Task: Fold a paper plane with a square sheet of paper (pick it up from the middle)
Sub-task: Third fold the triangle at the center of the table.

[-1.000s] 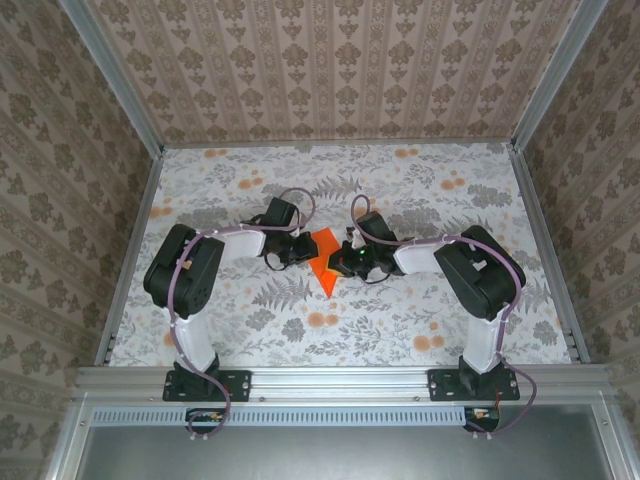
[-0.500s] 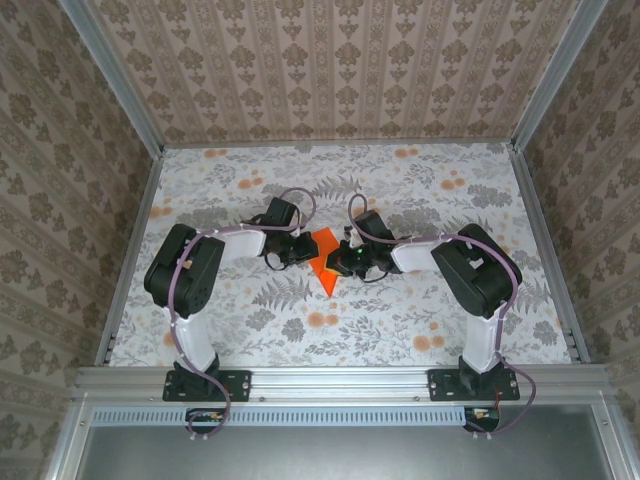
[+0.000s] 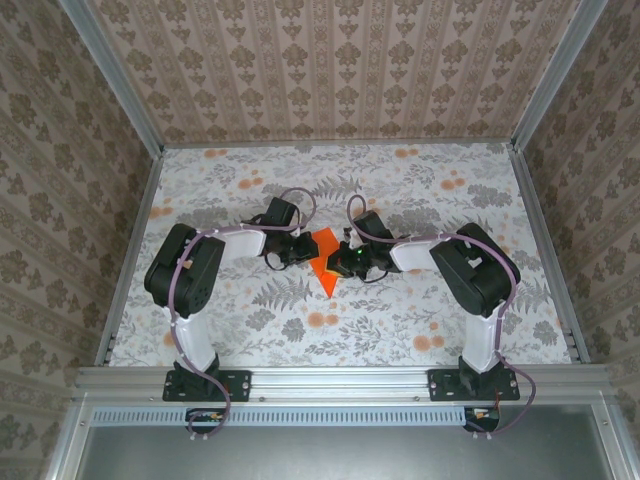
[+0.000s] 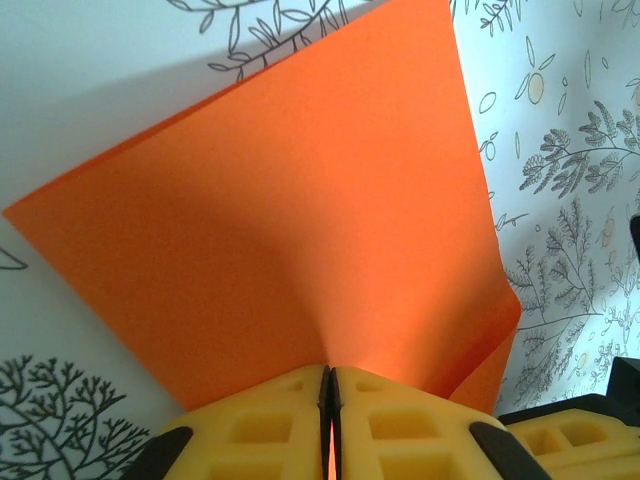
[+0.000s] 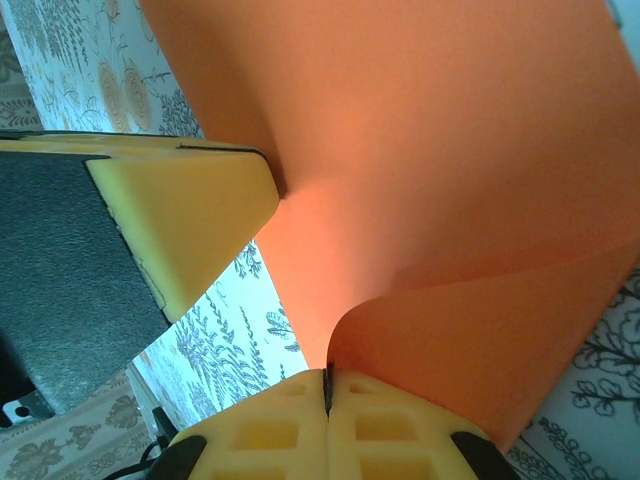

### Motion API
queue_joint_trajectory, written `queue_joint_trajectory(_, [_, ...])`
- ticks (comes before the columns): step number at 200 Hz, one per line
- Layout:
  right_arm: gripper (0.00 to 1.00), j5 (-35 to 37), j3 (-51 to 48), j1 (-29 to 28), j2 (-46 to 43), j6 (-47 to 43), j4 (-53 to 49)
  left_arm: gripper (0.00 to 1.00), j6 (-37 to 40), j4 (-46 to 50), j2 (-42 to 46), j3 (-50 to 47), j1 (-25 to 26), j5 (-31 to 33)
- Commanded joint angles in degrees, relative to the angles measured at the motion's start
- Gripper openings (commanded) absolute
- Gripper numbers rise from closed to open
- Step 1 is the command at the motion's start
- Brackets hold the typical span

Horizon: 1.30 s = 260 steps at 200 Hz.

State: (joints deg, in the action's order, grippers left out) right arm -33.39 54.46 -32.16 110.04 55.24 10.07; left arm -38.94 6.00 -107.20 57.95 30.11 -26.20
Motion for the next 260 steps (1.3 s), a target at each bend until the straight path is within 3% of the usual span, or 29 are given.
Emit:
queue_joint_trajectory(1, [0.07, 0.7, 1.7, -0.4, 1.3, -1.2, -1.7, 0.12, 1.3, 2.4, -2.0, 0.7, 0.3, -0.5])
queue_joint_trajectory(155, [0.07, 1.2, 2.6, -0.3, 2.8, -2.4, -3.4, 0.12, 1.4, 2.4, -2.1, 0.7, 0.4, -0.6])
queue_joint_trajectory(260, [0.21, 1.6, 2.8, -0.3, 3.7, -2.8, -5.2, 0.14, 0.1, 3.7, 2.5, 0.6, -0.8, 0.5])
